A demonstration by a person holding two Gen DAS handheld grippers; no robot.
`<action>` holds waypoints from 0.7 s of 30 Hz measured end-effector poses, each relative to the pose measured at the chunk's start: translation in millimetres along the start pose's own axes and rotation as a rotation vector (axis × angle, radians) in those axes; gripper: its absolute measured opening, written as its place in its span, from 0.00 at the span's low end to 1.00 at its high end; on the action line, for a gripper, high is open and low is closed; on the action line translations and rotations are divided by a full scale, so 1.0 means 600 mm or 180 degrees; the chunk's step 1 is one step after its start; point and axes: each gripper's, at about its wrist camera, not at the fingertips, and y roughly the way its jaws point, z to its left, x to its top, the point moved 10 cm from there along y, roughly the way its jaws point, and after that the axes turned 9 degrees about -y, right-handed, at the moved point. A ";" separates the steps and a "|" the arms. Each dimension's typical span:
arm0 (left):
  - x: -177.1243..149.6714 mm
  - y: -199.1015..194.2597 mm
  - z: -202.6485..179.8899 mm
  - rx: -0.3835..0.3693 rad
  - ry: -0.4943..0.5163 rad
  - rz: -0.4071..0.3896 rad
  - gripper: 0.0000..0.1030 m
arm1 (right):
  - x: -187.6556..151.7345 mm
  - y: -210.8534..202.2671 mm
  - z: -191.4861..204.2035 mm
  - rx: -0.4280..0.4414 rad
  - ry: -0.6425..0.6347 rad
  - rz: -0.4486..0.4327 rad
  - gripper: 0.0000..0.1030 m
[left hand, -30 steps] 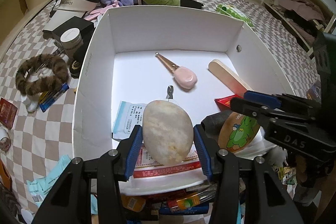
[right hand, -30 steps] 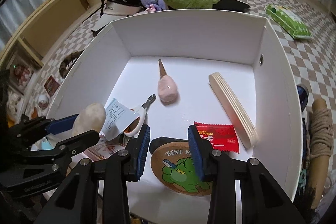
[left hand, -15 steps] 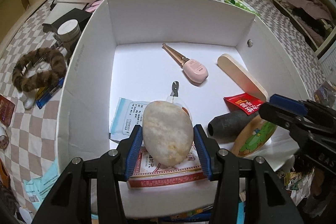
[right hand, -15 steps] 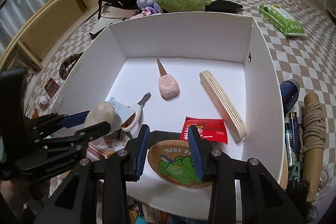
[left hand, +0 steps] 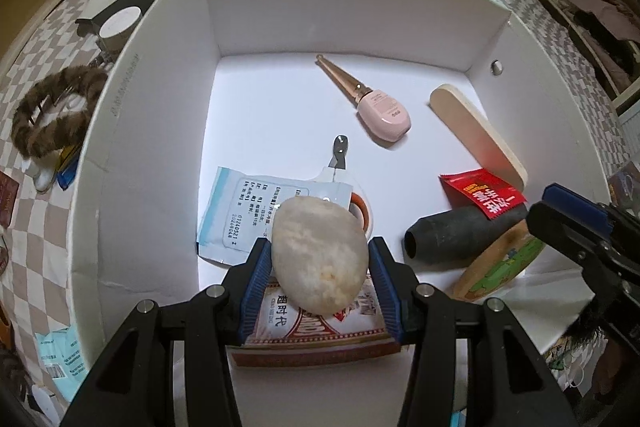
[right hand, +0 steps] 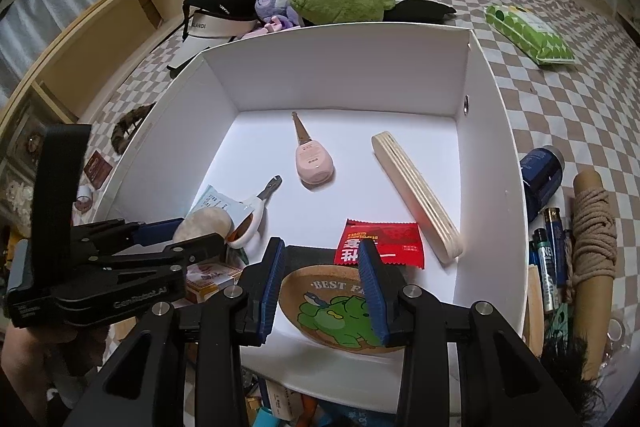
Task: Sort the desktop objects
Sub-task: 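Open the right tool dropping the pink compact while the left tool lowers the stone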
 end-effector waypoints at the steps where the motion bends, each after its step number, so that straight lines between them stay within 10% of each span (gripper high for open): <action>1: 0.000 0.002 0.000 0.0010 -0.0008 0.0013 0.48 | 0.000 0.000 0.000 0.0003 0.0000 0.0001 0.37; 8: -0.003 0.004 0.000 0.0059 -0.0013 0.0064 0.48 | 0.000 0.000 0.004 0.0020 -0.0011 0.0002 0.37; 12: -0.001 -0.004 -0.005 0.0076 0.0029 -0.0010 0.74 | 0.000 0.000 0.004 0.0025 -0.0023 0.0003 0.37; 21: 0.005 -0.025 -0.014 0.0000 0.0061 -0.0150 0.80 | -0.001 -0.001 -0.004 0.0033 -0.0017 0.0008 0.37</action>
